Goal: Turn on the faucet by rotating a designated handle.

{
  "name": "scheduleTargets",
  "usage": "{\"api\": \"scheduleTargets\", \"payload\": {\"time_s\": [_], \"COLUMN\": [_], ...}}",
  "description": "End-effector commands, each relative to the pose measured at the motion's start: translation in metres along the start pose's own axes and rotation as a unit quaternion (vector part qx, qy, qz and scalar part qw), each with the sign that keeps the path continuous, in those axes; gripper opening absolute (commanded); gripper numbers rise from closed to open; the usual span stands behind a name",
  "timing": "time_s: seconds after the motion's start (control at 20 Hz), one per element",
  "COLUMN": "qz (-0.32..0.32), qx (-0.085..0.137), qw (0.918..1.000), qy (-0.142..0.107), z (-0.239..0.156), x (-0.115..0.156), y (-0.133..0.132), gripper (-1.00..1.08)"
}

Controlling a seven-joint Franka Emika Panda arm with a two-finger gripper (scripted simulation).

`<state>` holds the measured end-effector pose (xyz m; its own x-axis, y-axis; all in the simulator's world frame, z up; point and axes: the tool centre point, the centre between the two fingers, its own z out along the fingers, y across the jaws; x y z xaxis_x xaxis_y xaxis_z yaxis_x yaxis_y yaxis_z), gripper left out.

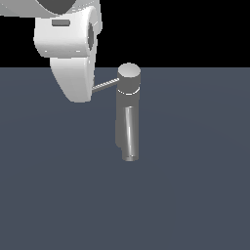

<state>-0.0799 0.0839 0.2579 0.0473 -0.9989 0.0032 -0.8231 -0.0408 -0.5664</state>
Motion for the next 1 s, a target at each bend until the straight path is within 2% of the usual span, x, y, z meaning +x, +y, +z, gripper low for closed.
{"api": "scheduleTargets", "payload": {"time_s": [0.0, 0.95], "qz": [0.001, 0.002], "qx": [-0.001, -0.002], "qw": [1.0, 1.0], "qy": [0.001, 0.002], "z": [0.0, 0.0], "x": [0.003, 0.023], "y": [0.003, 0.029], "gripper": [-1.0, -1.0]}}
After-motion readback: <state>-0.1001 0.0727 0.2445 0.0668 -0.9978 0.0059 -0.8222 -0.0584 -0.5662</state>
